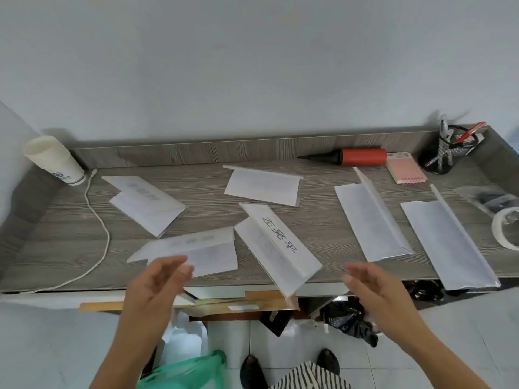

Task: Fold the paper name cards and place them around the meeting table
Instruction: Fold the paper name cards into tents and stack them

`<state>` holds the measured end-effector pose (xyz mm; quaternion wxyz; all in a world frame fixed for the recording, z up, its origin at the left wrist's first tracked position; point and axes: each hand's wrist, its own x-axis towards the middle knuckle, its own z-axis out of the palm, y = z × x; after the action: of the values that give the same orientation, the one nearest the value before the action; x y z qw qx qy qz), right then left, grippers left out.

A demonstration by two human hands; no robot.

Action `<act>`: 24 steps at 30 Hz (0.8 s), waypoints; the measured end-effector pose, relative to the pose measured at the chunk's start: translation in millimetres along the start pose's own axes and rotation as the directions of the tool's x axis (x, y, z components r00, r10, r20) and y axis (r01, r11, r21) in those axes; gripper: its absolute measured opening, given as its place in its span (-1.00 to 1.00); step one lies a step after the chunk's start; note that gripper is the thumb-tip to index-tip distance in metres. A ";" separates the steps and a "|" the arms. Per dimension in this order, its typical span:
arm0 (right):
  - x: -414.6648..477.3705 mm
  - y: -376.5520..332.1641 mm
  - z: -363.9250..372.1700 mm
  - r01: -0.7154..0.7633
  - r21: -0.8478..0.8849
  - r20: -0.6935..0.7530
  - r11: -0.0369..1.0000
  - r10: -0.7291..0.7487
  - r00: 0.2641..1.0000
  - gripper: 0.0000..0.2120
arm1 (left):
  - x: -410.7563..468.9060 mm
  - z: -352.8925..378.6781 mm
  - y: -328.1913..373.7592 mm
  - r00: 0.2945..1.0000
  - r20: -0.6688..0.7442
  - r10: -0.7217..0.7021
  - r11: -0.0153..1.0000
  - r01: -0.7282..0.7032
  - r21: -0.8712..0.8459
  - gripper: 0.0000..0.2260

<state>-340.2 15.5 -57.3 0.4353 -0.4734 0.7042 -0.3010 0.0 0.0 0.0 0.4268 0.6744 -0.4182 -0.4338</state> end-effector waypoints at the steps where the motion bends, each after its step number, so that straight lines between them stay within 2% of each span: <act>1: 6.5 -2.6 4.1 0.026 -0.044 -0.015 0.999 -0.027 1.000 -0.78 | 7.5 -5.9 0.1 0.997 -0.047 0.066 0.996 -0.062 0.071 -0.89; 3: 19.4 -9.4 11.3 0.039 -0.112 -0.025 0.993 -0.042 0.999 -0.75 | 24.4 -19.0 -4.5 0.977 -0.140 0.163 0.956 -0.121 0.267 -0.93; 5: 31.4 -14.8 20.3 0.034 -0.144 -0.016 0.989 -0.037 0.999 -0.74 | 45.4 -34.3 -13.4 0.953 -0.208 0.221 0.886 -0.106 0.452 -0.85; 7: 39.6 -16.3 29.5 0.026 -0.199 0.001 0.980 -0.026 1.000 -0.69 | 63.9 -47.4 -29.9 0.944 -0.192 0.269 0.770 -0.091 0.631 -0.76; 9: 45.7 -16.7 37.2 0.025 -0.260 0.020 0.965 -0.020 1.000 -0.64 | 78.7 -57.5 -44.1 0.962 -0.160 0.220 0.712 -0.047 0.700 -0.70; 11: 49.5 -17.2 42.9 0.041 -0.347 0.020 0.937 -0.036 0.999 -0.63 | 86.1 -61.4 -51.9 0.982 -0.149 0.120 0.736 0.013 0.677 -0.64; 12: 50.3 -18.2 45.2 0.045 -0.394 0.021 0.918 -0.040 0.999 -0.62 | 87.4 -60.9 -53.6 0.988 -0.146 0.049 0.789 0.051 0.612 -0.62; 14: 50.5 -19.5 48.2 0.038 -0.449 0.015 0.893 -0.035 0.999 -0.59 | 90.2 -59.5 -53.2 0.981 -0.128 -0.148 0.936 0.180 0.302 -0.63; 15: 50.4 -20.6 49.3 0.031 -0.462 0.010 0.886 -0.030 1.000 -0.57 | 92.5 -58.9 -52.0 0.963 -0.100 -0.250 0.960 0.260 0.104 -0.64; 17: 49.9 -23.1 50.0 0.000 -0.473 0.008 0.881 0.005 1.000 -0.56 | 99.0 -58.0 -50.5 0.928 -0.026 -0.372 0.902 0.355 -0.247 -0.62; 19: 49.7 -25.0 50.3 -0.034 -0.469 -0.001 0.883 0.038 0.999 -0.57 | 103.6 -55.6 -46.3 0.914 0.013 -0.406 0.802 0.363 -0.474 -0.58; 20: 48.8 -25.4 50.2 -0.052 -0.471 -0.012 0.880 0.052 0.999 -0.58 | 103.7 -53.9 -43.5 0.918 0.022 -0.395 0.773 0.345 -0.532 -0.57; 24: 42.5 -19.7 52.0 -0.142 -0.374 -0.086 0.916 0.118 0.989 -0.54 | 97.6 -49.3 -37.7 0.962 0.041 -0.268 0.774 0.241 -0.586 -0.56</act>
<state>-292.9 -31.8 -77.7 0.3327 -0.4912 0.7921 -0.1438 80.4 -69.9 -44.9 0.5603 0.5696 -0.1593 -0.5798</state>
